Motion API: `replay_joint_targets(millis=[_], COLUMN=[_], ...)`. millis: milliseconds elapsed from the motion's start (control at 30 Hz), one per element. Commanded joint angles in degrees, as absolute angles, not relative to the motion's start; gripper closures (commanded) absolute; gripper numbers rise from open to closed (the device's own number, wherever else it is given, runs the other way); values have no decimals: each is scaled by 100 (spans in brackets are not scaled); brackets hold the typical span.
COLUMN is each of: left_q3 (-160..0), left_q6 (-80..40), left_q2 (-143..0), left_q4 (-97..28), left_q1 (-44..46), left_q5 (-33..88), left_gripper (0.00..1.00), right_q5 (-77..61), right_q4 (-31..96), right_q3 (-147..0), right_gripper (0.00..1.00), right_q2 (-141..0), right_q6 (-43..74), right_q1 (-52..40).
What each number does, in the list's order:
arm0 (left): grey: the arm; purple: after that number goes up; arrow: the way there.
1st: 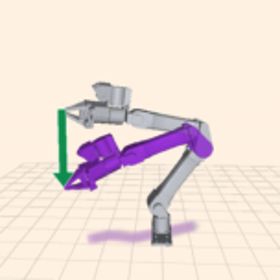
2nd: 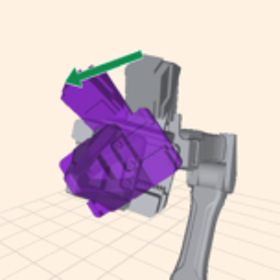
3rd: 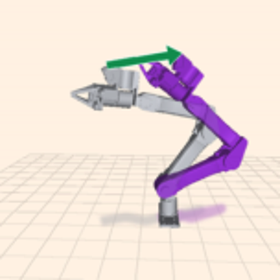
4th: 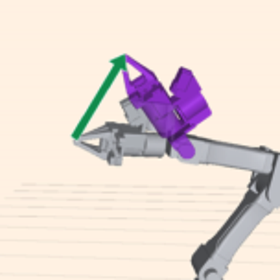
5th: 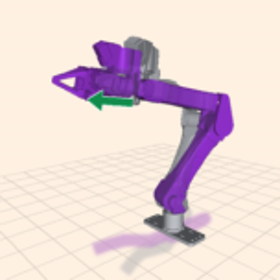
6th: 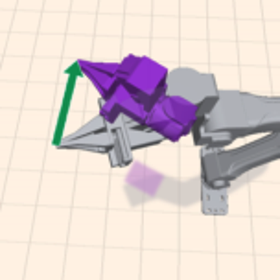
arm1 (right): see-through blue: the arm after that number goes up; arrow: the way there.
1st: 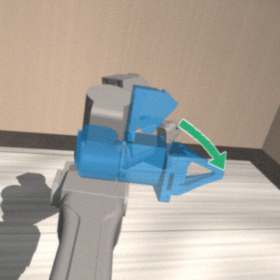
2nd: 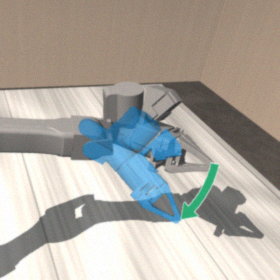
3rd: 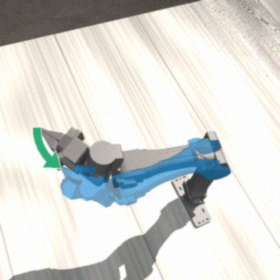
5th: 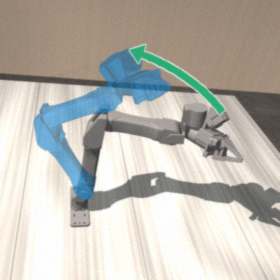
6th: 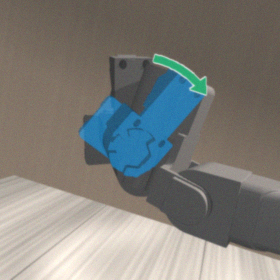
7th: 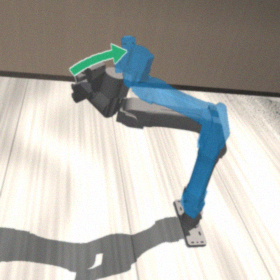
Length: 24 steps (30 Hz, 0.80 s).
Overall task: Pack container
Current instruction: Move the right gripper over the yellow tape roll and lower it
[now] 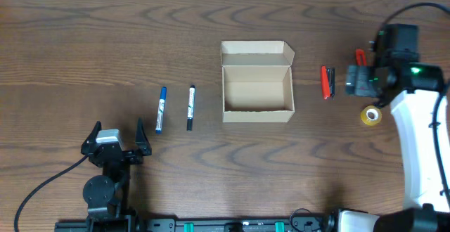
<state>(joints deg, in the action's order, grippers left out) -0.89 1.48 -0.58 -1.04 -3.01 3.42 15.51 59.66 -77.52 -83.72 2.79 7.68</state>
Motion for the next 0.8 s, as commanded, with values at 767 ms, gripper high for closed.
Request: replay_joint_targets(millis=[767], left_q3=[-27], left_q6=[128], left_q2=[-21], left_q4=[-408], left_q1=[-320], left_q5=[408], left_gripper=[5], right_q5=[-320], right_q4=[5640], right_q3=[-7793], right_gripper=[1], right_q2=[-9579], right_q6=[-607], right_q1=[1949])
